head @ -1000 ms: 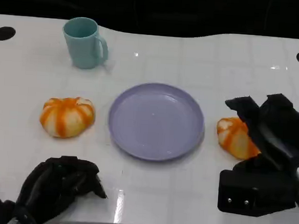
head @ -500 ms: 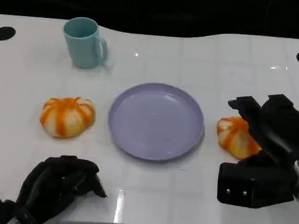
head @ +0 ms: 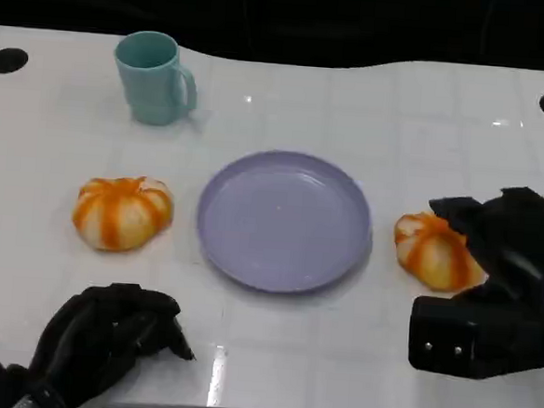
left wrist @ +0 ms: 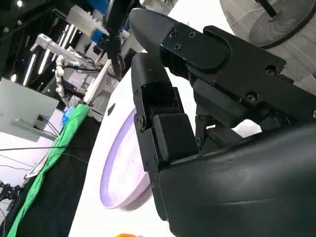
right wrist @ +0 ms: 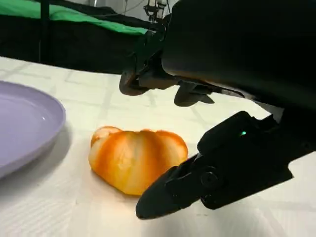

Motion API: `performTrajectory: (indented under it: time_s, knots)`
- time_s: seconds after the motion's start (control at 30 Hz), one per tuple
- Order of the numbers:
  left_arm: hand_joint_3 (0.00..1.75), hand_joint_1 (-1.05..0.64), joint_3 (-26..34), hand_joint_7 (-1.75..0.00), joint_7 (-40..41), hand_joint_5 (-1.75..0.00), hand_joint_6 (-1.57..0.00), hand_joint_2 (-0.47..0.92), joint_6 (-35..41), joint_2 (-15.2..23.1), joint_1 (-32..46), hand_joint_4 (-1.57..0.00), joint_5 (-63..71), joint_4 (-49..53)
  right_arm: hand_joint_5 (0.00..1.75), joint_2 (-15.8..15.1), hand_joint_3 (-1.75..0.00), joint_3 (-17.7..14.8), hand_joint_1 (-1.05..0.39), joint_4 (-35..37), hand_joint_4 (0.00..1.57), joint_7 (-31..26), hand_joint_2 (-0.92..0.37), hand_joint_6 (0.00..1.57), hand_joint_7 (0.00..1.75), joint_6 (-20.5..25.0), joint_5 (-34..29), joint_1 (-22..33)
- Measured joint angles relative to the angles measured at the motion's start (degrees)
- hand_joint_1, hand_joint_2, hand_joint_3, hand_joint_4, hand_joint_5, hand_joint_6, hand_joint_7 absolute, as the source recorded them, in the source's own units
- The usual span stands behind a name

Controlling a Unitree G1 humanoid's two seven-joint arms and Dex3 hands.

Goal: Grasp the bread from the table and place it into the plate.

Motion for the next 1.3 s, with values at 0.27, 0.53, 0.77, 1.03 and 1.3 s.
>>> performTrajectory:
  time_s: [0.27, 0.53, 0.77, 1.03, 1.3]
  knots:
    - [0.00, -0.94, -0.1, 0.00, 0.0, -1.42, -1.49, 0.71, 0.0, -0.1, 0.6, -0.78, 0.0, -0.7, 0.11, 0.0, 0.00, 1.2, -0.51, 2.6, 0.39, 1.2, -0.83, 0.38, 0.00, 0.2, 0.7, -1.2]
    - [0.00, -0.96, -0.2, -0.01, 0.7, -1.42, -1.50, 0.70, 0.0, -0.2, 1.1, -0.80, 0.0, -1.4, 0.07, 0.4, 0.00, 2.0, -0.47, 7.4, 0.43, 0.0, -0.83, 0.39, 0.01, -0.9, 2.4, -2.6]
    - [0.00, -0.96, -0.3, -0.01, 0.8, -1.42, -1.51, 0.71, 0.1, -0.3, 1.2, -0.81, 0.0, -1.6, 0.06, 1.5, 0.00, 3.1, -0.39, 12.7, 0.52, -2.8, -0.84, 0.46, 0.02, -2.1, 3.6, -4.7]
    - [0.00, -0.96, -0.6, 0.00, 1.1, -1.43, -1.50, 0.71, 0.3, -0.3, 1.3, -0.80, 0.0, -2.3, 0.31, 2.1, 0.00, 3.3, -0.26, 19.3, 0.97, -10.0, -0.85, 0.73, 0.04, -5.0, 5.6, -6.7]
    - [0.00, -0.95, -0.7, 0.00, 1.1, -1.43, -1.50, 0.70, 0.4, -0.3, 1.3, -0.80, 0.0, -2.3, 0.94, 1.9, 0.00, 3.5, -0.34, 20.2, 0.74, -11.8, -0.84, 0.95, 0.05, -5.4, 5.8, -7.6]
